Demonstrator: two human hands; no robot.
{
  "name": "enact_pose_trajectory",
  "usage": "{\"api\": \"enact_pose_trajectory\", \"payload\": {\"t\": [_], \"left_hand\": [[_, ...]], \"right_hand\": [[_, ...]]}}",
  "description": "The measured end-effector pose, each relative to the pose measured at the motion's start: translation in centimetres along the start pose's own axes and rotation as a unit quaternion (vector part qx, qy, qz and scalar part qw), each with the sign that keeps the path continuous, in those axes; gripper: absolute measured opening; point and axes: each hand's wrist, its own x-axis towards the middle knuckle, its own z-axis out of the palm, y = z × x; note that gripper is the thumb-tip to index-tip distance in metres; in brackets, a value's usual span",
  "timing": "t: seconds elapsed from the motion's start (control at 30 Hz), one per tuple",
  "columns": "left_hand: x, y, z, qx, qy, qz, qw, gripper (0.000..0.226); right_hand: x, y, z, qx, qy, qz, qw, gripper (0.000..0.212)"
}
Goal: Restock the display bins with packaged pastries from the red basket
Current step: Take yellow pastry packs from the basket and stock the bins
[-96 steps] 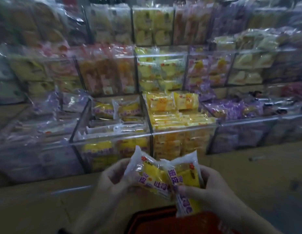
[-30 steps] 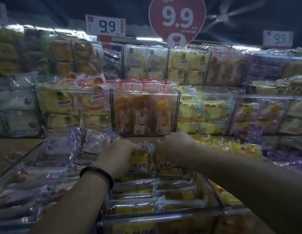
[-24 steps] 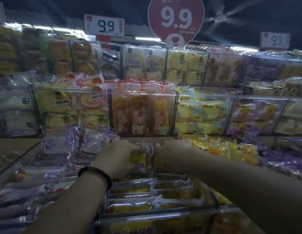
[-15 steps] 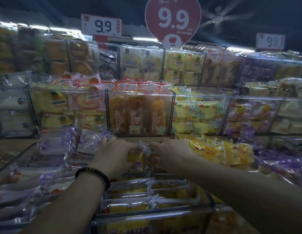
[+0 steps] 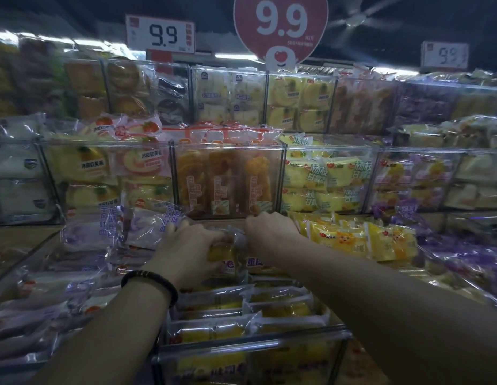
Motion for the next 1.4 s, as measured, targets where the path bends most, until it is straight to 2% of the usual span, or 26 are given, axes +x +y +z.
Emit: {"api": "enact_pose_trajectory", "payload": {"t": [0.1,0.17,0.23,0.3,0.43,0.5,0.57,0.63,0.73,0.83,0.9,0.97,1.07,1.13,1.2,1.3,1.4], "left_hand": [[0.0,0.0,-0.1,-0.008,0.0,0.001,1.0,0.057],[0.0,0.0,-0.1,-0.009,-0.004,0.003,1.0,0.057],[0.0,0.0,-0.1,-0.007,-0.006,0.003,1.0,0.058],[0.1,-0.1,0.0,-0.008,-0.007,0.002,1.0,0.058],[0.0,0.1,0.0,-0.002,-0.01,-0.005,1.0,0.056],[-0.2,0.2,-0.2,0.001,-0.014,-0.005,1.0,0.056],[-0.4,0.4,-0.4,-0.001,-0.024,-0.006,1.0,0.057],[-0.5,0.6,-1.0,-0.002,-0.041,-0.009,0.999,0.06],[-1.4,1.7,-2.5,0.004,-0.027,-0.011,1.0,0.061],[-3.7,4.2,-4.1,-0.014,0.043,0.009,0.999,0.043],[-6.4,6.3,-4.6,-0.083,0.077,0.051,0.992,0.028],[-9.7,9.1,-5.2,-0.179,0.072,0.086,0.977,0.021],[-14.7,13.6,-5.2,-0.266,0.027,0.138,0.954,0.019],[-17.3,16.4,-3.8,-0.31,-0.059,0.172,0.933,0.017],[-19.4,18.3,-0.9,-0.309,-0.159,0.17,0.922,0.021],[-22.0,20.1,5.0,-0.244,-0.27,0.147,0.92,0.032],[-23.6,21.4,9.3,-0.2,-0.412,0.126,0.88,0.033]], "right_hand": [[-0.2,0.5,0.7,0.017,0.06,0.018,0.998,0.019],[-0.3,0.6,1.2,0.018,0.074,0.006,0.997,0.013],[-0.7,0.5,1.7,0.006,0.058,-0.027,0.998,0.005],[-1.2,0.5,1.6,0.009,0.026,-0.055,0.998,0.013],[-1.6,2.0,0.7,0.046,-0.027,-0.055,0.997,0.015],[-2.4,2.9,0.8,0.052,-0.053,-0.049,0.996,0.038],[-4.3,3.5,0.8,0.061,-0.045,-0.049,0.996,0.058],[-6.7,4.0,0.4,0.075,-0.019,-0.062,0.995,0.064],[-10.5,5.0,-0.8,0.091,0.016,-0.102,0.991,0.051],[-14.5,6.0,-1.8,0.12,0.059,-0.137,0.982,0.032],[-17.2,6.8,-2.1,0.143,0.096,-0.146,0.974,0.022],[-19.9,7.7,-1.7,0.169,0.123,-0.156,0.965,0.013],[-23.9,9.0,0.6,0.209,0.123,-0.15,0.959,0.004],[-26.3,10.0,3.4,0.24,0.113,-0.126,0.956,0.008],[-28.8,10.8,6.9,0.28,0.098,-0.09,0.951,0.011],[-33.1,11.7,11.8,0.299,-0.014,-0.008,0.954,0.009],[-36.3,13.6,17.5,0.282,-0.182,0.066,0.939,0.019]]}}
